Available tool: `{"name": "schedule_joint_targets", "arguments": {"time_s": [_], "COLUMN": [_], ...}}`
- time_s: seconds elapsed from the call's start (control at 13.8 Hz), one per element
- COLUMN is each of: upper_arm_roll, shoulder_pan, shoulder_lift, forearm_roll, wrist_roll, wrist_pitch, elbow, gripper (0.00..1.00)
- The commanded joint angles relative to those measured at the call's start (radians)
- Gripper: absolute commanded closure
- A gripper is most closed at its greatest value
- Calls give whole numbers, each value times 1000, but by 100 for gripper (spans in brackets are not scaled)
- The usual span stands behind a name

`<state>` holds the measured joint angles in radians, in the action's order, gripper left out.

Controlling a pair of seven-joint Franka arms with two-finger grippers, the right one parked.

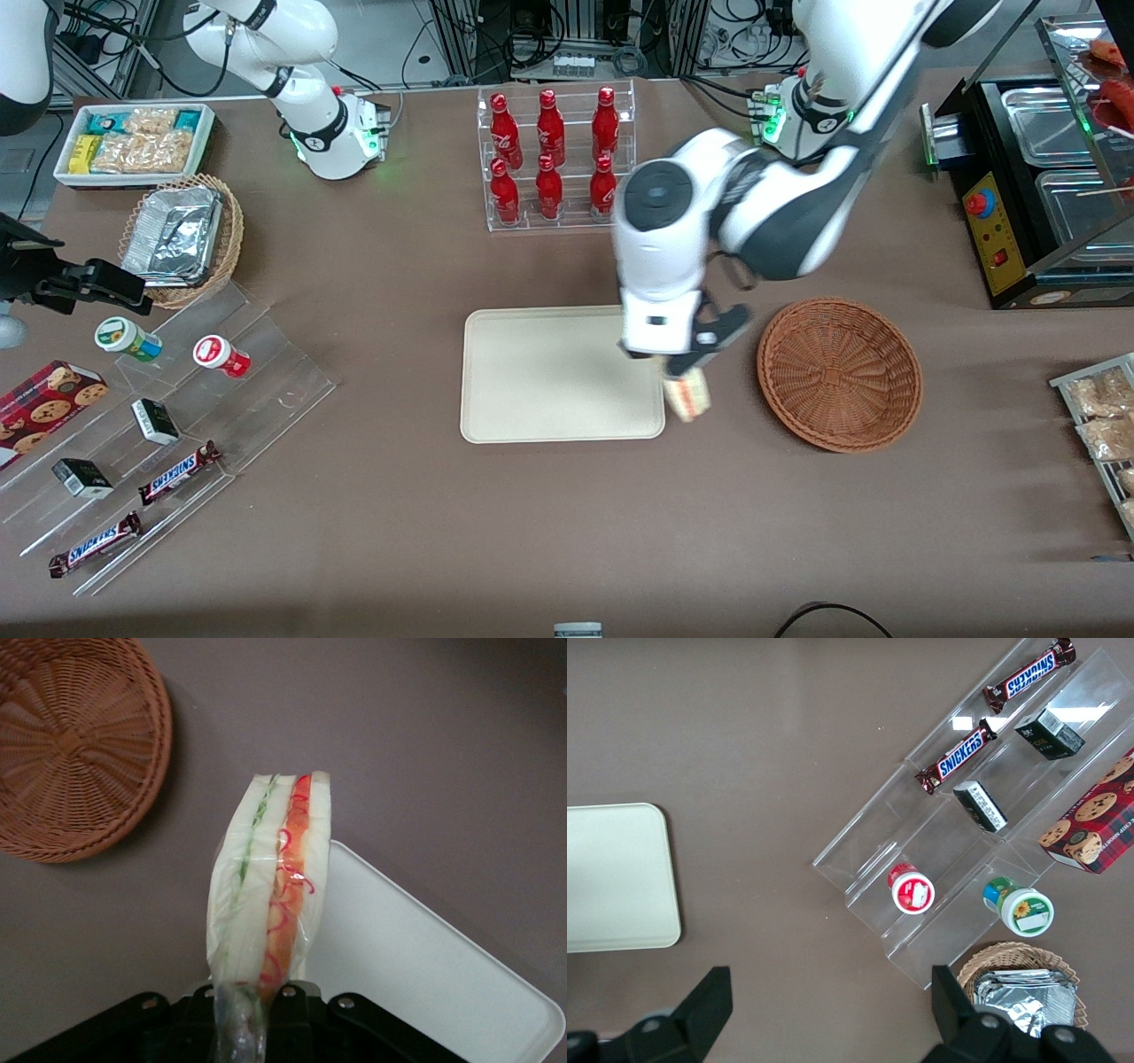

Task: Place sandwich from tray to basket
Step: 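Carry the held sandwich over the wicker basket with the left gripper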

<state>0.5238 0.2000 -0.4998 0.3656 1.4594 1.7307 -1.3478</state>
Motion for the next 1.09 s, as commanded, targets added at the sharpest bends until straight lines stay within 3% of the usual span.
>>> {"name": "schedule_joint_targets", "arguments": {"time_s": [0.0,0.44,0.8,1.02], "upper_arm_roll": [7,5,4,4], "shoulder_pan": [-132,-373,-517,-560], "shoulder_lift": [85,202,325,327], "forearm_roll": [-76,-74,-68,-62], "wrist_roll": [29,-59,-63,-63], "wrist_pitch": [-10,44,451,604], "elbow": [-104,-334,-738,-856], "gripper": [100,100,100,100]}}
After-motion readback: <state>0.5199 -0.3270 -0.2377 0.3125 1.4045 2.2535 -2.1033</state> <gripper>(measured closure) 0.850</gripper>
